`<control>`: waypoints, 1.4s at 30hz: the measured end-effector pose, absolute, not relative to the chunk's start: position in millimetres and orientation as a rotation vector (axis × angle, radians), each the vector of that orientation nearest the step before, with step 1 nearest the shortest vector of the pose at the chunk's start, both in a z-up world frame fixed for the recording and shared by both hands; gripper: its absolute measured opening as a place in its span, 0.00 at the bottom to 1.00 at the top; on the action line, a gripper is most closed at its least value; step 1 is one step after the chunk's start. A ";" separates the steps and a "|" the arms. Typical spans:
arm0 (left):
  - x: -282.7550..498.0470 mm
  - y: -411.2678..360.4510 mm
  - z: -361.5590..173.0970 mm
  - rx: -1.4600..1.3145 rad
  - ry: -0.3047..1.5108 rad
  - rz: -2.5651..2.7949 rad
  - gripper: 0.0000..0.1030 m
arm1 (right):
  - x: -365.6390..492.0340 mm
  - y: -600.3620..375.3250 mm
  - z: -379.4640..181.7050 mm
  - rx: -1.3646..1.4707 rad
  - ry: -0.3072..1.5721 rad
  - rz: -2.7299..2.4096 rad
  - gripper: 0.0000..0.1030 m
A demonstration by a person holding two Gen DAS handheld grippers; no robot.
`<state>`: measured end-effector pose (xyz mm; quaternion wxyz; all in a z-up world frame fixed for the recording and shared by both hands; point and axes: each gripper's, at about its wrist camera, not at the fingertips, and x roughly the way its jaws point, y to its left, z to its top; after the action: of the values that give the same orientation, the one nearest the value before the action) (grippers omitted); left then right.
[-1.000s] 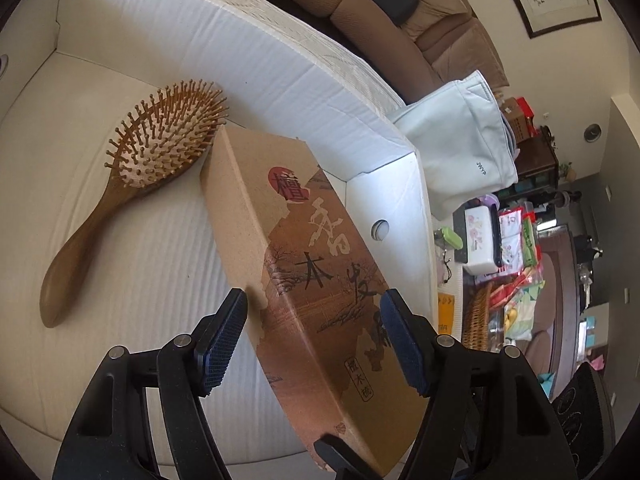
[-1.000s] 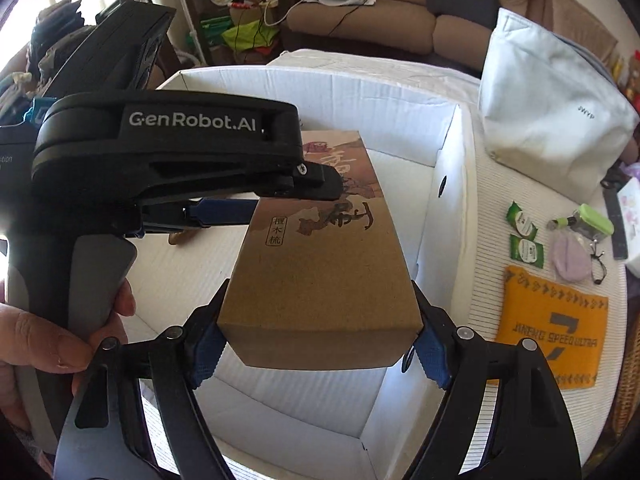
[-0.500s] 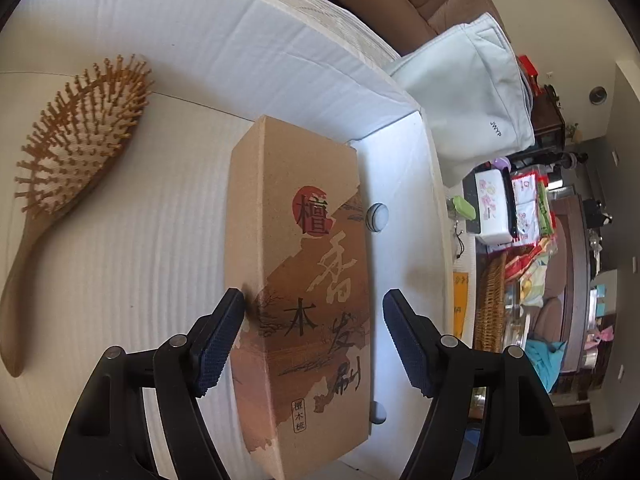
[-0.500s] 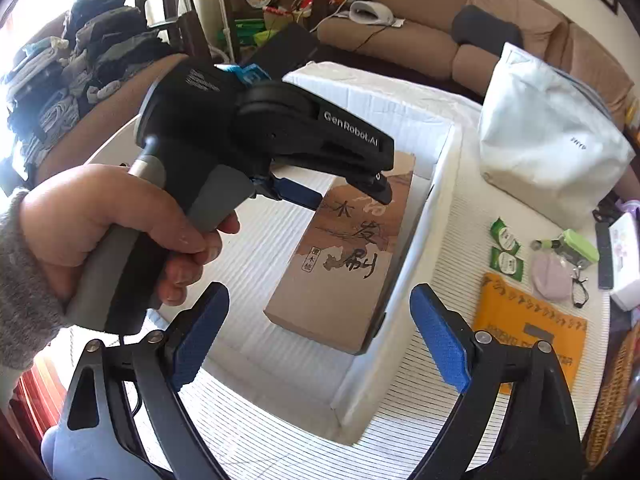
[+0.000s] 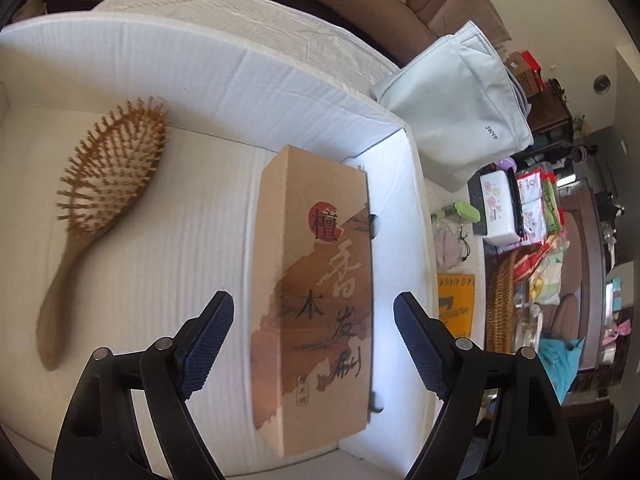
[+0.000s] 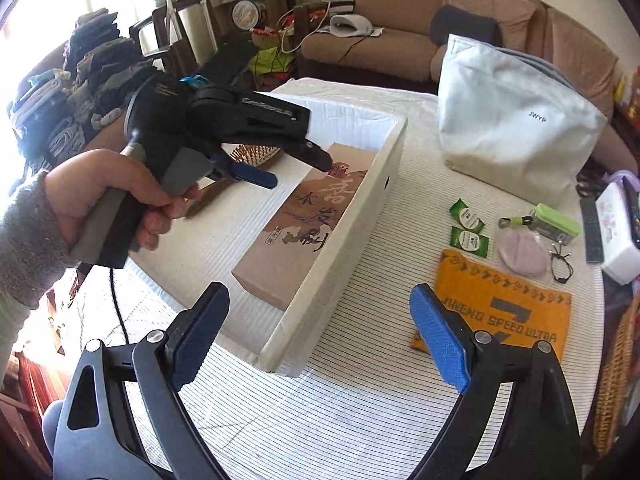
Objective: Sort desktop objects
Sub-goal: 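Open both grippers to release the cardboard box inside the white box, then close both grippers on the hairbrush lying in the white box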
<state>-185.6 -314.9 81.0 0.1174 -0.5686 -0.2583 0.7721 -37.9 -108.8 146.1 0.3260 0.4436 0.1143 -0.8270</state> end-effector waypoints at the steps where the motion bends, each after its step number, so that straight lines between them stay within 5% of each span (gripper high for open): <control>1: -179.8 -320.1 86.9 -1.671 -0.712 2.287 0.81 | -37.2 -107.5 146.6 1.158 0.281 -2.163 0.89; 7: -156.2 -367.9 105.2 -1.801 -0.356 2.529 0.83 | -21.4 -119.1 156.6 1.116 0.287 -2.136 0.89; 12: -155.5 -405.3 83.1 -1.912 -0.288 2.518 0.83 | -15.4 -128.8 163.1 1.091 0.297 -2.112 0.89; 15: -164.2 -400.2 64.0 -1.991 -0.097 2.485 0.83 | -17.8 -132.8 167.7 1.078 0.308 -2.111 0.89; 17: -171.8 -391.5 48.2 -2.040 0.032 2.422 0.80 | -21.9 -134.4 170.8 1.073 0.293 -2.105 0.88; 20: -181.4 -383.7 30.4 -2.080 0.127 2.351 0.64 | -31.2 -139.1 173.9 1.074 0.260 -2.084 0.80; 25: -188.6 -383.7 15.8 -2.077 0.142 2.312 0.55 | -62.5 -161.4 176.2 1.093 0.248 -2.063 0.69; 26: -189.4 -386.7 17.3 -2.062 0.119 2.318 0.50 | -73.2 -167.5 175.3 1.106 0.236 -2.058 0.64; 28: -190.3 -392.9 18.8 -2.049 0.056 2.302 0.23 | -99.6 -181.0 171.1 1.150 0.181 -2.044 0.56; 42: -191.9 -426.3 29.5 -1.946 -0.160 2.243 0.21 | -222.0 -325.3 68.4 1.455 0.199 -1.958 0.51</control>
<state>-191.9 -426.3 29.5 0.0838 -0.6522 -0.0535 0.7515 -222.0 -325.3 68.4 0.3402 0.5592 0.0766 -0.7522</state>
